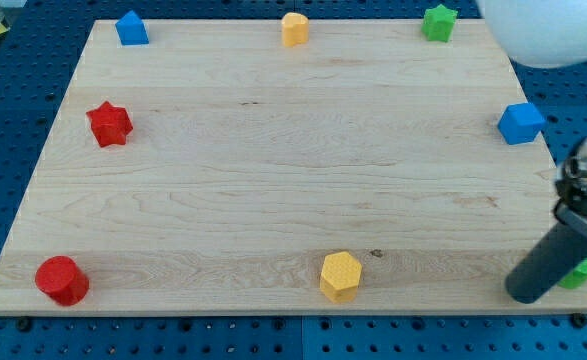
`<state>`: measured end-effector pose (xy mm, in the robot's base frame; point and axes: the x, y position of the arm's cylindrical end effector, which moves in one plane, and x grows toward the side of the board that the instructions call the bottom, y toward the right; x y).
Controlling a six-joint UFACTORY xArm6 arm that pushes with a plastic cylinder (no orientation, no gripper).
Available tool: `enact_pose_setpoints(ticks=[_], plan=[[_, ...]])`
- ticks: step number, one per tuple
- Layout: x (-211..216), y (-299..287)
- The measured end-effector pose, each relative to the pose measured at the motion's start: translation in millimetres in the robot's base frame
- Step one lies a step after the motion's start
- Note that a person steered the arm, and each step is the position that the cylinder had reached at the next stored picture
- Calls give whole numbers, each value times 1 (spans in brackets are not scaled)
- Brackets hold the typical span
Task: Point your arm above the yellow hexagon
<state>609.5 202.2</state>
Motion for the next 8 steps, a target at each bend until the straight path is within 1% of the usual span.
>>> enact_pose_setpoints(ticks=[2, 3, 4, 6, 7, 8], plan=[[-49, -16], [-69, -43], [-76, -68], [-78, -140], [-79, -163], [-79, -164]])
